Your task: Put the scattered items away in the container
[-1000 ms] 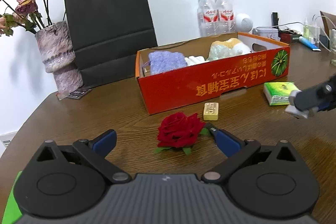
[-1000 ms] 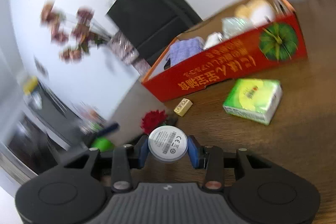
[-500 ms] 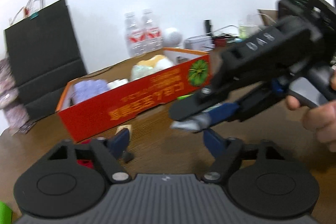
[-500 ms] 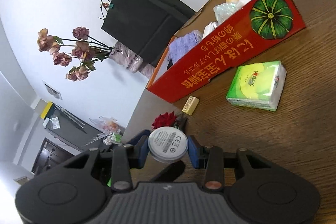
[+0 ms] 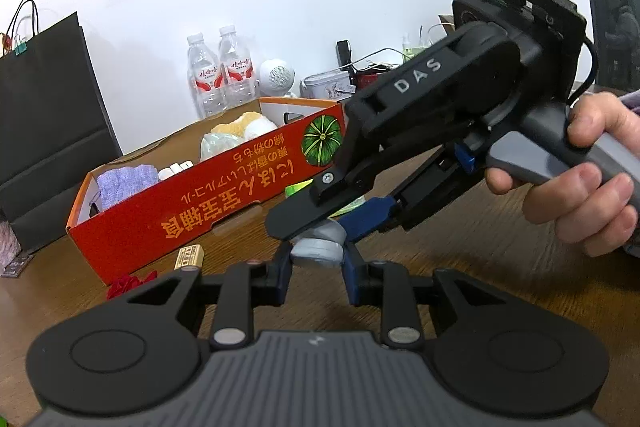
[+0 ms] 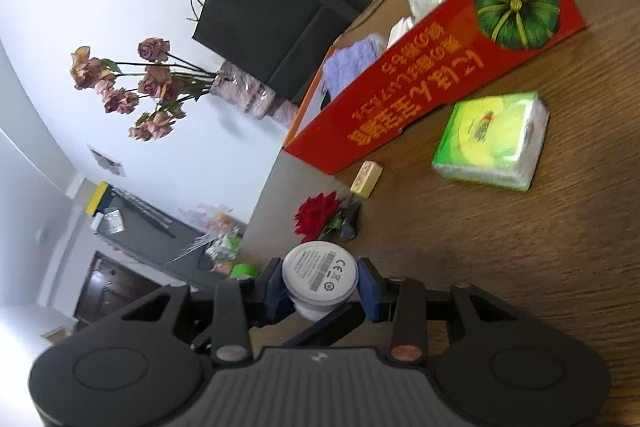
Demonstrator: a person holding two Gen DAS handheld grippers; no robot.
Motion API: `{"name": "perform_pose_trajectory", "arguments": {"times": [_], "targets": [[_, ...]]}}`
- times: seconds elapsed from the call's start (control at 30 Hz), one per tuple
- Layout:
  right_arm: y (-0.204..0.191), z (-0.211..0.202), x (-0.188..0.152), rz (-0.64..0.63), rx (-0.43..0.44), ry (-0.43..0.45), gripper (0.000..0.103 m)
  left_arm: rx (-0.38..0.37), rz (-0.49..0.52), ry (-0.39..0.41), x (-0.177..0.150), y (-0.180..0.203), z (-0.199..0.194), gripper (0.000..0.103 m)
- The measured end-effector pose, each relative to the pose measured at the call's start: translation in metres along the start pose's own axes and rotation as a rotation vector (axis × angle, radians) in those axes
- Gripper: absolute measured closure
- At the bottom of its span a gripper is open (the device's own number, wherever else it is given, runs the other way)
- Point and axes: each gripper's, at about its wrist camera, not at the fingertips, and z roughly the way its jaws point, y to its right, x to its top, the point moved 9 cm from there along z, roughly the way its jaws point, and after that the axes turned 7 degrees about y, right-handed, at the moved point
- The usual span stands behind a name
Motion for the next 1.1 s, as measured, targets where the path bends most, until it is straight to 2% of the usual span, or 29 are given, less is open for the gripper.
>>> {"name": "perform_pose_trajectory", "arguments": {"times": [0.07,0.17,0.3,0.4,0.47,0.57,0.8,0.9,1.0,1.1], "targets": [[0.003,-0.004,0.005,-0.036,-0.059,0.046,0.065,0.031,-0.008,-0.001,0.001,-0.007,-0.001,0.077],[0.003,-0.008,0.011,-0.219,-0.258,0.118,0.065,0.121,-0.071,-0.031,-0.002,-0.034,0.001,0.077],[-0.007,0.0,0.004,-0.475,-0.445,0.125,0.065,0.224,-0.183,-0.108,-0.015,-0.068,0.008,0.077],[-0.016,0.008,-0.007,-0.651,-0.539,0.114,0.065,0.253,-0.212,-0.133,-0.021,-0.072,0.012,0.076],[-0.017,0.012,-0.011,-0.708,-0.576,0.101,0.065,0.272,-0.213,-0.145,-0.021,-0.069,0.011,0.076],[-0.015,0.007,-0.016,-0.739,-0.618,0.094,0.065,0.309,-0.236,-0.19,-0.023,-0.06,0.006,0.076],[-0.016,-0.026,-0.027,-0.697,-0.66,0.095,0.065,0.331,-0.394,-0.285,-0.037,-0.038,-0.017,0.076],[-0.013,-0.042,-0.041,-0.648,-0.67,0.092,0.065,0.393,-0.423,-0.286,-0.039,-0.024,-0.031,0.076],[-0.015,-0.06,-0.059,-0.624,-0.666,0.103,0.065,0.377,-0.475,-0.275,-0.039,-0.007,-0.044,0.076],[-0.023,-0.072,-0.07,-0.633,-0.66,0.116,0.065,0.389,-0.471,-0.272,-0.037,0.003,-0.054,0.076]]}}
